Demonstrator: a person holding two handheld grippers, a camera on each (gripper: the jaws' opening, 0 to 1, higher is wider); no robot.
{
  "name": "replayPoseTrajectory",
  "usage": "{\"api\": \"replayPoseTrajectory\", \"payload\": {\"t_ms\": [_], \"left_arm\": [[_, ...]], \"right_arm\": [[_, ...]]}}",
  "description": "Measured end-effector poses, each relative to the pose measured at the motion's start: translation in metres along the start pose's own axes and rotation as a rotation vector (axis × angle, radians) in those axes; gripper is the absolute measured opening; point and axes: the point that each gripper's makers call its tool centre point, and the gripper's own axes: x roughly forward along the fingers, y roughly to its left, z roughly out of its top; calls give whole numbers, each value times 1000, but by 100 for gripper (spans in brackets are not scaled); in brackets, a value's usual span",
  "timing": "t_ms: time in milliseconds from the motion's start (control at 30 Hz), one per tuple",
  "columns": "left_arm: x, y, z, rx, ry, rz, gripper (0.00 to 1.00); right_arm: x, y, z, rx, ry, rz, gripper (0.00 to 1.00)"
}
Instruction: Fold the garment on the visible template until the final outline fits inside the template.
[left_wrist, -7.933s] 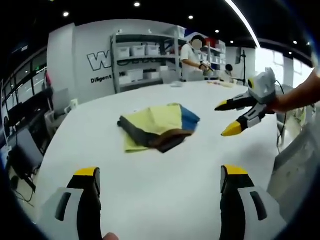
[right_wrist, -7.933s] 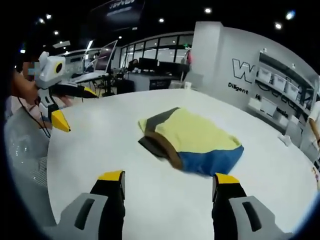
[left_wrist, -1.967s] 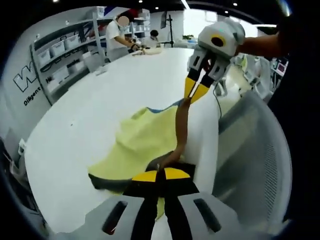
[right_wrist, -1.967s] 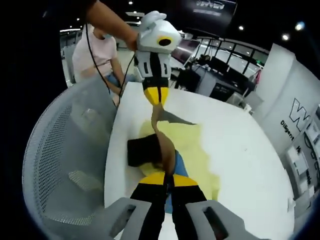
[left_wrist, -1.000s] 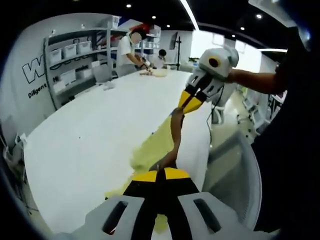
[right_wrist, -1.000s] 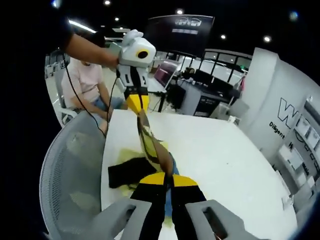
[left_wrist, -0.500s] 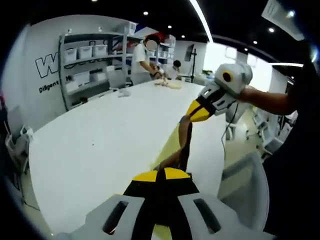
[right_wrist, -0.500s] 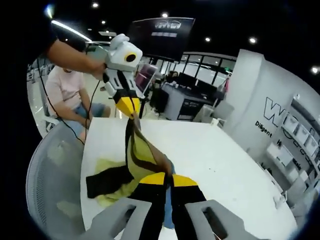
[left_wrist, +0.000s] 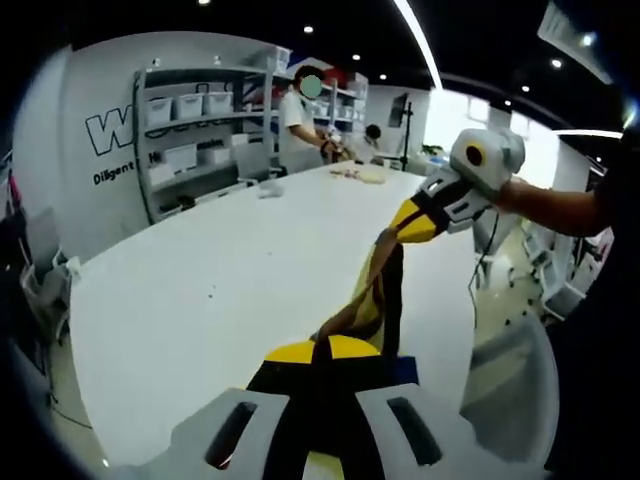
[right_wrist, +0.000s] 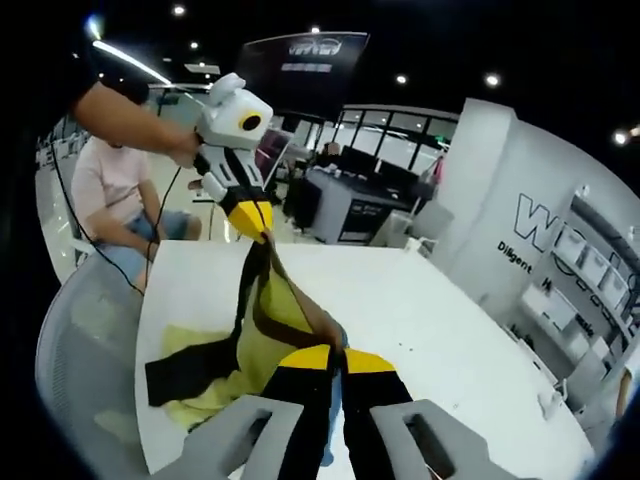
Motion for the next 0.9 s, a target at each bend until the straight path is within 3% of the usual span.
{"api": "replayPoseTrajectory", "payload": {"t_ms": [333,900], "left_arm": [[16,28,4,-26,4,42,0],[50,64,-2,-35,31,86,0]], "right_arm": [[25,-22,-7,14,11,-38,0],[61,-50,-35,40,64,-117,0]]}}
